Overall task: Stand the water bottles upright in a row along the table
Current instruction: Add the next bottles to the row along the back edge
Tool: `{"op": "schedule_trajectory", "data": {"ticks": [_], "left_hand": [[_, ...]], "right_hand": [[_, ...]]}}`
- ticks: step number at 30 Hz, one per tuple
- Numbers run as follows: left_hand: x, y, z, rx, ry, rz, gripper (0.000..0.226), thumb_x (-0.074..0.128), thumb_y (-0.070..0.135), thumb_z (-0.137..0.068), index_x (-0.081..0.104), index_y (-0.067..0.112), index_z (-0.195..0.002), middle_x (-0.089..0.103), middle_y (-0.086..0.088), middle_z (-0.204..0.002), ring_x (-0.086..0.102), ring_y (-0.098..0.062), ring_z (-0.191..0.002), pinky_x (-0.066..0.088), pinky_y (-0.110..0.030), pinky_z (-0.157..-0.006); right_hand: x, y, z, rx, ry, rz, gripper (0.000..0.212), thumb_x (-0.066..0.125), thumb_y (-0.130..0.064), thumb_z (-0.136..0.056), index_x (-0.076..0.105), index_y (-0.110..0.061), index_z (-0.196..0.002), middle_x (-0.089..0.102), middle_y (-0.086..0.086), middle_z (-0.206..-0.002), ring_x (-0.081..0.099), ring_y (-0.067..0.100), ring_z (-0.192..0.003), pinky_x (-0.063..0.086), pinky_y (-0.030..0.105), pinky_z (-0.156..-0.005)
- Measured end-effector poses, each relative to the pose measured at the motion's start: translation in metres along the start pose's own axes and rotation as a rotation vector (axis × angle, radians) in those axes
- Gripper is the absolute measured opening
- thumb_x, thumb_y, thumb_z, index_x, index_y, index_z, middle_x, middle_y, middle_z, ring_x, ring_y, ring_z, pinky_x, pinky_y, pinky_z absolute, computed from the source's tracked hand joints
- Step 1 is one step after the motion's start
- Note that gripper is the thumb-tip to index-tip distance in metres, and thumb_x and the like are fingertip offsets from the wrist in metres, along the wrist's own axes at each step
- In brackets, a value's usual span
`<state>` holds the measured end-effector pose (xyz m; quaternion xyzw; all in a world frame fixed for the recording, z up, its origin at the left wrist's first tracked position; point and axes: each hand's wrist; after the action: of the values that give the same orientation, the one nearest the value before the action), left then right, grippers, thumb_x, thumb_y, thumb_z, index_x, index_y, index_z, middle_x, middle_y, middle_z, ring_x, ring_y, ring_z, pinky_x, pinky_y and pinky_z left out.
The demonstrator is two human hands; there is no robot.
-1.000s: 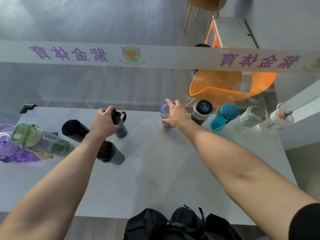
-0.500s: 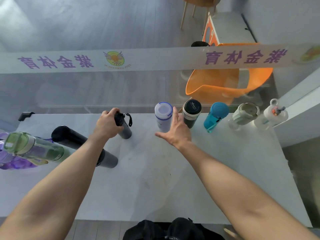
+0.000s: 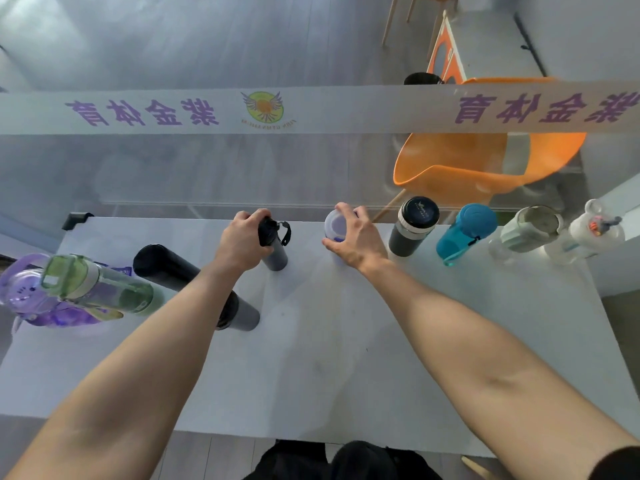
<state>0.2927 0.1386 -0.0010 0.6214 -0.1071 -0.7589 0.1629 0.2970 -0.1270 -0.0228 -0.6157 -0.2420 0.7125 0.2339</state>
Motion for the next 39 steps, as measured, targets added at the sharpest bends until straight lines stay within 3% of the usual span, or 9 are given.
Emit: {"op": "schedule_trajectory", "data": {"ticks": [4, 9, 22, 28, 31, 34, 36, 38, 39], "left_hand": [[-0.008, -0.008, -0.016, 0.057, -0.021, 0.013, 0.069, 0.086, 0.020, -0.081, 0.058, 0.032, -0.143, 0.056, -0.010, -0.129, 0.060, -0.037, -0.114, 0.048, -0.037, -0.085], [-0.013, -0.004, -0.029, 0.123, -0.066, 0.025, 0.068, 0.084, 0.023, -0.080, 0.055, 0.038, -0.140, 0.053, -0.005, -0.122, 0.061, -0.039, -0.107, 0.055, -0.042, -0.087], [-0.007, 0.027, -0.051, 0.301, -0.131, 0.005, 0.072, 0.082, 0.017, -0.082, 0.055, 0.033, -0.147, 0.053, -0.009, -0.127, 0.062, -0.039, -0.105, 0.047, -0.034, -0.083], [-0.010, 0.030, -0.052, 0.312, -0.134, -0.042, 0.068, 0.078, 0.017, -0.086, 0.053, 0.033, -0.147, 0.050, -0.010, -0.130, 0.062, -0.040, -0.103, 0.057, -0.044, -0.087], [-0.014, 0.034, -0.049, 0.292, -0.150, -0.076, 0.076, 0.080, 0.021, -0.085, 0.048, 0.038, -0.152, 0.049, -0.008, -0.134, 0.064, -0.040, -0.107, 0.058, -0.047, -0.087], [-0.021, 0.032, -0.048, 0.247, -0.225, -0.095, 0.114, 0.091, 0.033, -0.074, 0.024, 0.048, -0.165, 0.041, -0.006, -0.151, 0.060, -0.038, -0.122, 0.057, -0.048, -0.097], [-0.031, 0.024, -0.044, 0.230, -0.227, -0.078, 0.119, 0.094, 0.041, -0.072, 0.021, 0.045, -0.166, 0.039, -0.006, -0.156, 0.058, -0.036, -0.130, 0.054, -0.048, -0.103], [-0.047, 0.012, -0.037, 0.222, -0.201, -0.081, 0.100, 0.088, 0.049, -0.081, 0.033, 0.036, -0.164, 0.046, -0.006, -0.152, 0.060, -0.034, -0.130, 0.053, -0.046, -0.103], [-0.056, 0.004, -0.031, 0.210, -0.184, -0.102, 0.090, 0.084, 0.051, -0.087, 0.039, 0.033, -0.162, 0.050, -0.007, -0.150, 0.060, -0.034, -0.129, 0.052, -0.047, -0.103]], "right_hand": [[0.011, -0.017, -0.007, 0.040, 0.032, -0.010, 0.082, 0.088, -0.043, -0.081, 0.047, -0.031, -0.151, 0.046, 0.007, -0.133, 0.066, 0.034, -0.110, 0.056, 0.039, -0.100], [0.019, -0.024, -0.014, 0.093, 0.077, -0.015, 0.081, 0.089, -0.041, -0.082, 0.046, -0.029, -0.150, 0.044, 0.008, -0.133, 0.064, 0.034, -0.112, 0.053, 0.039, -0.100], [0.008, -0.019, -0.021, 0.190, 0.116, 0.006, 0.081, 0.089, -0.037, -0.083, 0.047, -0.029, -0.152, 0.043, 0.010, -0.137, 0.060, 0.035, -0.123, 0.046, 0.035, -0.108], [0.008, -0.017, -0.020, 0.185, 0.117, 0.019, 0.081, 0.089, -0.040, -0.083, 0.046, -0.032, -0.152, 0.043, 0.010, -0.136, 0.061, 0.035, -0.121, 0.048, 0.036, -0.107], [0.002, -0.021, -0.020, 0.202, 0.073, 0.034, 0.099, 0.092, -0.050, -0.076, 0.038, -0.034, -0.158, 0.043, 0.011, -0.142, 0.058, 0.036, -0.129, 0.047, 0.039, -0.109], [-0.006, -0.030, -0.014, 0.210, 0.130, 0.135, 0.132, 0.084, -0.079, -0.063, 0.018, -0.032, -0.167, 0.033, 0.015, -0.163, 0.038, 0.035, -0.151, 0.039, 0.050, -0.120], [-0.009, -0.037, -0.002, 0.063, 0.364, 0.121, 0.115, 0.078, -0.075, -0.073, 0.034, -0.017, -0.162, 0.042, 0.016, -0.159, 0.041, 0.035, -0.147, 0.038, 0.050, -0.120], [-0.006, -0.048, 0.014, -0.157, 0.536, 0.052, 0.072, 0.078, -0.054, -0.087, 0.059, -0.009, -0.139, 0.060, 0.011, -0.134, 0.058, 0.034, -0.124, 0.049, 0.046, -0.107], [-0.002, -0.056, 0.022, -0.242, 0.533, 0.028, 0.049, 0.076, -0.044, -0.091, 0.066, -0.010, -0.124, 0.065, 0.007, -0.120, 0.063, 0.031, -0.110, 0.054, 0.046, -0.096]]}}
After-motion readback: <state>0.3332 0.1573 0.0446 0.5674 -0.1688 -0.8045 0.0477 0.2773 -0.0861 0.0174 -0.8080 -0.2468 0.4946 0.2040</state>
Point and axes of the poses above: each hand's wrist, its own z-axis away from the middle knuckle, its own x-axis out of the palm, y = z × x
